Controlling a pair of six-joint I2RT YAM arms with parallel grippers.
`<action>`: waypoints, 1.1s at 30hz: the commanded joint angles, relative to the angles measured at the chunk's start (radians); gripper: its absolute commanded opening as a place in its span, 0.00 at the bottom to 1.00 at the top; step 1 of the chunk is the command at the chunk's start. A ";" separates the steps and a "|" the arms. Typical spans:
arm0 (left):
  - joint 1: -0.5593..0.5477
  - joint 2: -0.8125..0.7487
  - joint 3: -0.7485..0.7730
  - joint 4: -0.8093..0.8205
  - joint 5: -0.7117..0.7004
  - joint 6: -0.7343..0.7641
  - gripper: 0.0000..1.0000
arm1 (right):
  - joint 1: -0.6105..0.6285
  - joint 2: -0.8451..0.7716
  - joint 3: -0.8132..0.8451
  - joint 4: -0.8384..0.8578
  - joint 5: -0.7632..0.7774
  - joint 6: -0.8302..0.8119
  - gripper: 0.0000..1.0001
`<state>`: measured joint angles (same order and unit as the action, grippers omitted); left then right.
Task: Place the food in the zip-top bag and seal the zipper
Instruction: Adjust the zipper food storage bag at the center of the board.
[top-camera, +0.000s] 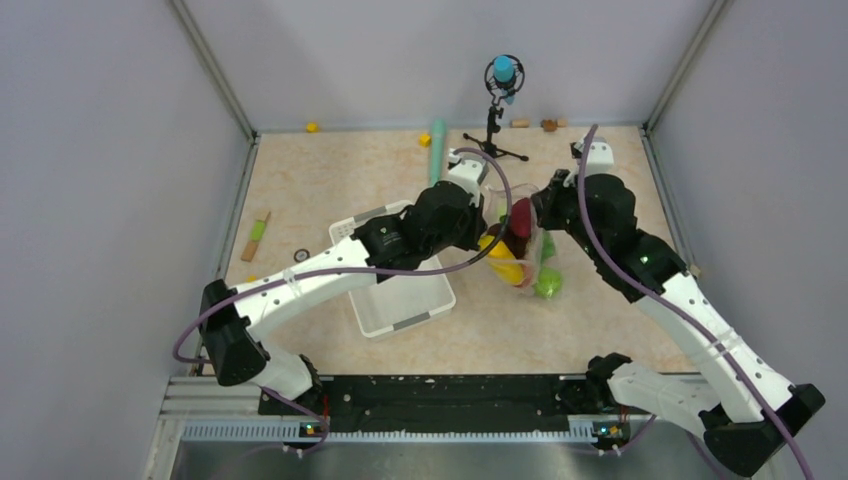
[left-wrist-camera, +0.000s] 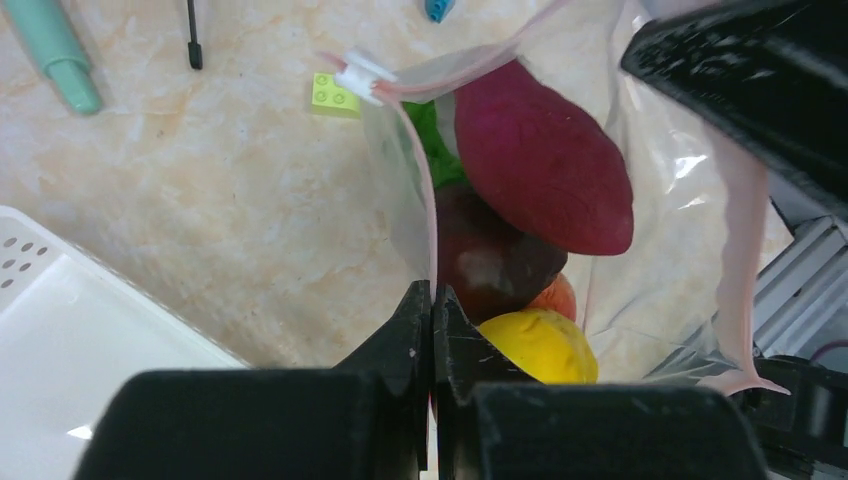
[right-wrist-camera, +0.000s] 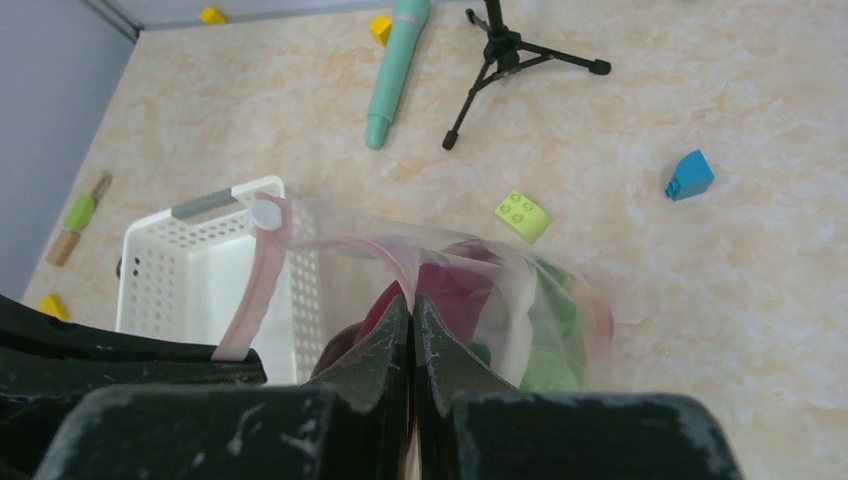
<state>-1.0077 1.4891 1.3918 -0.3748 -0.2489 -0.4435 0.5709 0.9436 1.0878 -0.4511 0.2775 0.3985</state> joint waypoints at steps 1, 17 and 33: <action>0.005 -0.077 0.088 0.089 0.032 0.000 0.00 | -0.006 0.023 0.079 -0.048 -0.104 -0.101 0.00; 0.003 0.019 0.243 -0.018 -0.266 -0.163 0.00 | -0.006 0.001 0.182 -0.188 -0.099 -0.039 0.10; 0.003 0.046 0.184 -0.008 -0.421 -0.316 0.00 | -0.007 -0.038 0.071 -0.231 -0.219 -0.024 0.58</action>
<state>-1.0077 1.5513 1.5780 -0.4492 -0.6079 -0.7136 0.5709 0.9352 1.1759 -0.6651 0.0166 0.3687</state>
